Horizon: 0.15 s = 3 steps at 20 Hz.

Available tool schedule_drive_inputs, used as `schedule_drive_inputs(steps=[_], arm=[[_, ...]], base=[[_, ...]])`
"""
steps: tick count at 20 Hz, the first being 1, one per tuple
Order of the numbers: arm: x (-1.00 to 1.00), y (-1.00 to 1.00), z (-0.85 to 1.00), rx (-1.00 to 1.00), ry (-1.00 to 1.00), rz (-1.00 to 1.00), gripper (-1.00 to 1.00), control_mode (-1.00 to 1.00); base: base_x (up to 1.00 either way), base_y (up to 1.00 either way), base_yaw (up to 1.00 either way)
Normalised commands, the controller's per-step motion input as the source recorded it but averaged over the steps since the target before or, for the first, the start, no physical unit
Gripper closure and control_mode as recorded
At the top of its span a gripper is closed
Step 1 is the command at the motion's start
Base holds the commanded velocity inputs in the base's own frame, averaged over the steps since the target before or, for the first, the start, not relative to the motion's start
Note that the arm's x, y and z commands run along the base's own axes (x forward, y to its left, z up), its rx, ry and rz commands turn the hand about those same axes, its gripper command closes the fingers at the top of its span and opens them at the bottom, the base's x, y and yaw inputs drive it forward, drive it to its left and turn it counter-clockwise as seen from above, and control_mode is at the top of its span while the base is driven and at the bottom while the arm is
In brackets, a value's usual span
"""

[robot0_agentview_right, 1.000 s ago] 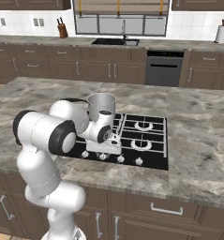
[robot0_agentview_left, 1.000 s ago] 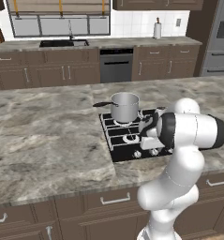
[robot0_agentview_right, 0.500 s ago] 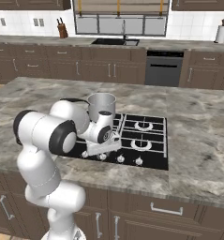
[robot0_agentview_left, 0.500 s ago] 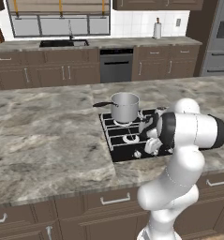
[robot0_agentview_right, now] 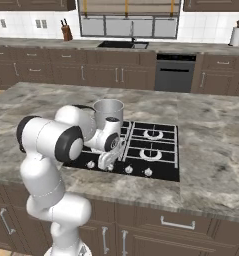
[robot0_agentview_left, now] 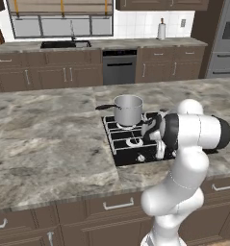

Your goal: Turn on the rear left burner of the stove.

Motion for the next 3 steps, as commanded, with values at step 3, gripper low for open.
schedule_drive_inputs(steps=[3], arm=[[-0.23,0.0,-0.31,0.0,-0.26,0.46,1.0,-1.0]], base=[[0.0,0.0,0.0]])
